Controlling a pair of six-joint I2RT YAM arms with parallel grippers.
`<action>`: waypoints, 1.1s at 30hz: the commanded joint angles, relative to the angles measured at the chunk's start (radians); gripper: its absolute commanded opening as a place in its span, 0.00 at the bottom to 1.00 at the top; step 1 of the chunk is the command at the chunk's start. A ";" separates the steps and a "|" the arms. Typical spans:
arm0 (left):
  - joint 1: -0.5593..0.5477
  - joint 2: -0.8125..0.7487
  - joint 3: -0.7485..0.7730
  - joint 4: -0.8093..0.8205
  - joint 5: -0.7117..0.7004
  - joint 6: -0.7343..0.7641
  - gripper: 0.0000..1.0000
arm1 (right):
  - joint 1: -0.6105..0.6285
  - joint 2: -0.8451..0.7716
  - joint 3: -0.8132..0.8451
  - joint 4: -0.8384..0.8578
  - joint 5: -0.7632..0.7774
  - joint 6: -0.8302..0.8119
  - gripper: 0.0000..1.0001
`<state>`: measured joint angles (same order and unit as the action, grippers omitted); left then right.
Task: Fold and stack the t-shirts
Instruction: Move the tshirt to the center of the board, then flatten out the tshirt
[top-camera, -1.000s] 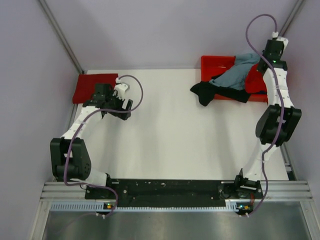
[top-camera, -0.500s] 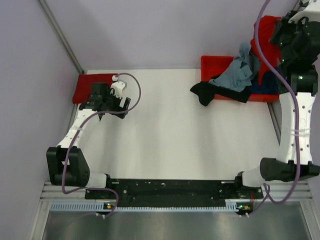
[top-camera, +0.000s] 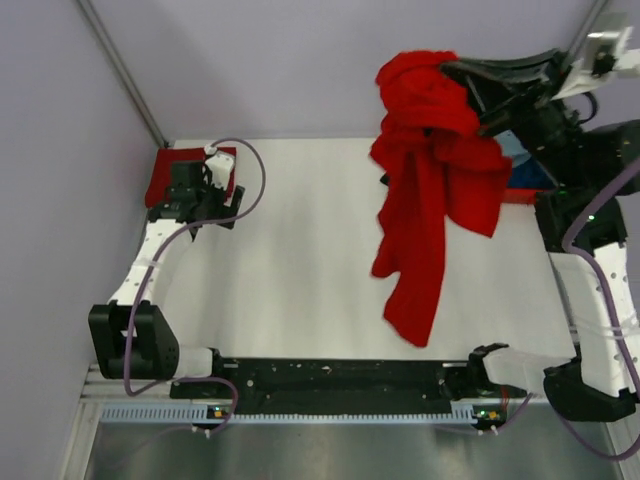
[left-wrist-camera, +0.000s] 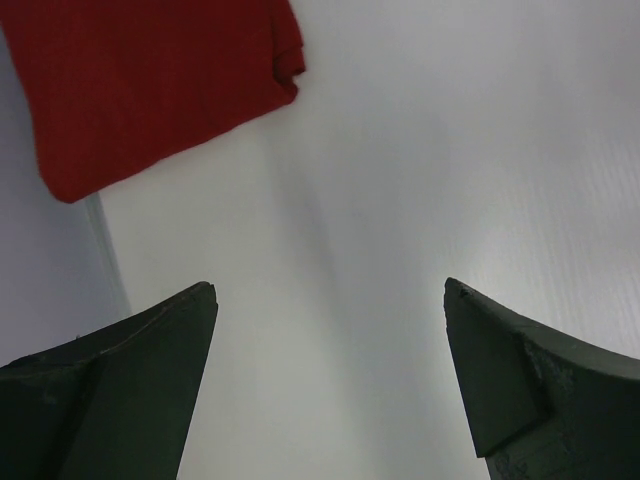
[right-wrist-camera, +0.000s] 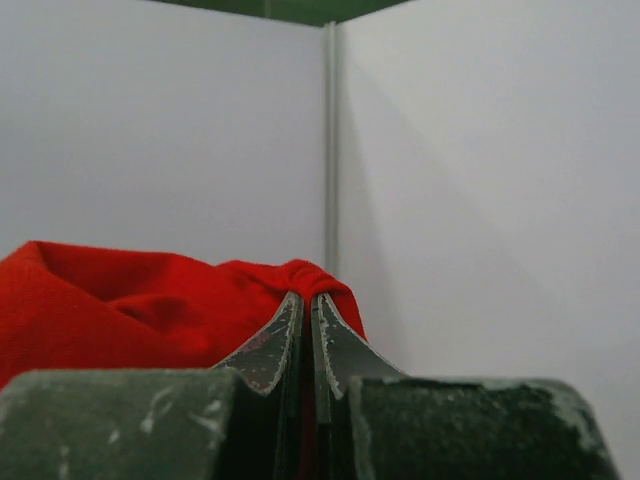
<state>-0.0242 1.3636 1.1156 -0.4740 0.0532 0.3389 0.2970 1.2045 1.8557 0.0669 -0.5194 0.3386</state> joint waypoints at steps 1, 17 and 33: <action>0.018 -0.047 0.065 0.046 -0.108 0.000 0.99 | 0.119 0.020 -0.283 0.135 -0.031 0.146 0.00; 0.007 0.011 0.086 -0.133 0.086 0.110 0.96 | 0.109 0.488 -0.372 -0.469 0.593 -0.013 0.59; -0.330 0.026 -0.160 -0.459 0.182 0.215 0.74 | 0.326 0.759 -0.225 -0.430 0.593 -0.177 0.79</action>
<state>-0.2874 1.4139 0.9871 -0.9085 0.2504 0.5453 0.5751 1.8473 1.5139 -0.3603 0.0269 0.2184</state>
